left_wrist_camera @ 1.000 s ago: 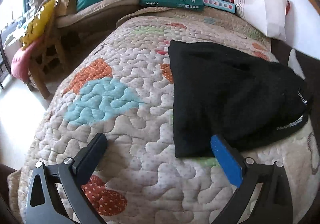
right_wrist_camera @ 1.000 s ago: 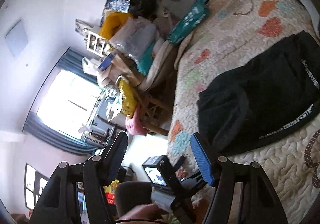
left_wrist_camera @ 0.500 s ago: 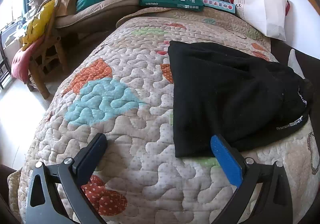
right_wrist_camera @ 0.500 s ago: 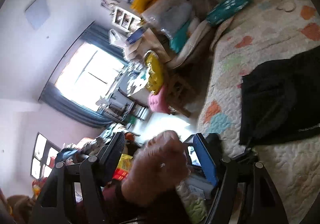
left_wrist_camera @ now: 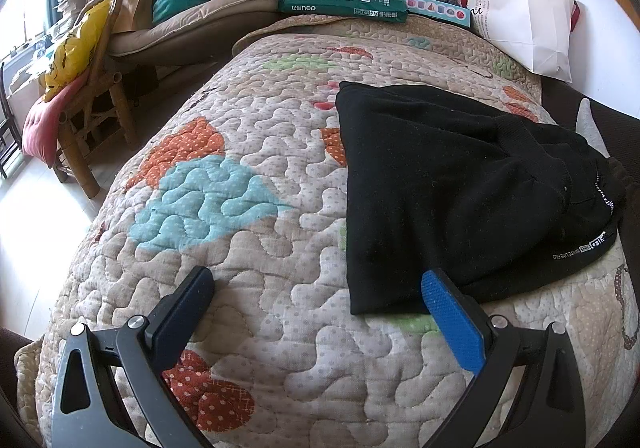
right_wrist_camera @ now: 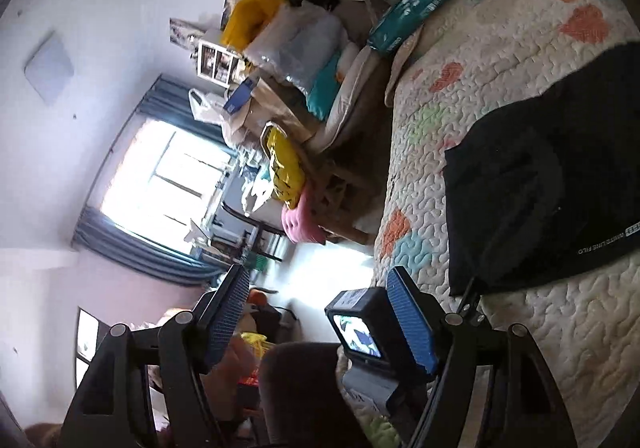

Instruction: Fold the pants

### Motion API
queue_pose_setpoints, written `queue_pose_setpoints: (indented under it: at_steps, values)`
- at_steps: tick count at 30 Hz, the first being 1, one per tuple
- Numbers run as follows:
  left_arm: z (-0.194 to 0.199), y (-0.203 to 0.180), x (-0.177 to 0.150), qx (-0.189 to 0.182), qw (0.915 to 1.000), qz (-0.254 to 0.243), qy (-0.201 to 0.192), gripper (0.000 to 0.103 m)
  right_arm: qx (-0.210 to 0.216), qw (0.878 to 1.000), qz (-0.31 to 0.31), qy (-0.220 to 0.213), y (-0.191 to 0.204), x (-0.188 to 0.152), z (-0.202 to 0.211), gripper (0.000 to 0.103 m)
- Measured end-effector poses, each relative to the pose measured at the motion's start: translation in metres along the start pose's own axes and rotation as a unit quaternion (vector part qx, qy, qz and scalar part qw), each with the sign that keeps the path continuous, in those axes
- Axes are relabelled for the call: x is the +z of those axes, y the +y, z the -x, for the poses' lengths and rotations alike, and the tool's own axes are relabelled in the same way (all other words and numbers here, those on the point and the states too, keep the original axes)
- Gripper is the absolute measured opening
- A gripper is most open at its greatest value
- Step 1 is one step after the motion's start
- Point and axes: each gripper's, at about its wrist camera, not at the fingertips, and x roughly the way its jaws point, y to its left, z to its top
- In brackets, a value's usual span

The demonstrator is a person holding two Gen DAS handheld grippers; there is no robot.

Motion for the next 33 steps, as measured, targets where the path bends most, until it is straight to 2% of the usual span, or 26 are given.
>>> queue_pose_setpoints:
  at_steps: [8,13,15,16,17,18,20,21,23,26,33]
  values:
    - [0.0,0.0,0.0,0.0,1.0,0.0,0.0,0.103,0.011,0.999,0.039,0.018,0.02,-0.009,-0.003,0.078]
    - [0.001,0.0,0.0,0.0,1.0,0.0,0.0,0.103,-0.018,0.999,0.044,-0.006,0.009,-0.004,0.012,0.078]
    - [0.0,0.0,0.0,0.0,1.0,0.0,0.0,0.103,-0.053,0.998,0.027,-0.035,-0.005,0.003,0.025,0.079]
    - [0.001,0.0,-0.001,0.0,1.0,0.0,0.0,0.103,-0.092,0.994,0.022,-0.052,-0.01,0.006,0.031,0.081]
    - [0.0,0.0,0.0,0.0,1.0,0.0,0.0,0.103,-0.157,0.985,0.019,-0.07,-0.017,0.009,0.035,0.083]
    - [0.0,0.0,0.0,0.0,1.0,0.0,0.0,0.103,-0.197,0.977,0.019,-0.078,-0.023,0.01,0.035,0.083]
    - [0.0,0.0,0.0,0.0,1.0,0.0,0.0,0.103,-0.25,0.965,0.003,-0.077,-0.04,0.009,0.031,0.083]
    - [0.0,0.0,0.0,0.0,1.0,0.001,-0.001,0.103,-0.259,0.963,-0.016,-0.072,-0.049,0.009,0.028,0.083]
    - [0.0,0.0,0.0,0.0,1.0,0.0,-0.001,0.103,-0.248,0.965,-0.05,-0.064,-0.067,0.006,0.024,0.083]
    - [0.0,0.0,0.0,0.0,1.0,0.001,-0.001,0.103,-0.277,0.957,-0.057,-0.061,-0.079,0.002,0.028,0.083]
    - [0.001,-0.001,0.001,0.006,1.0,0.001,0.0,0.103,-0.295,0.945,-0.09,-0.113,-0.098,0.008,0.06,0.083]
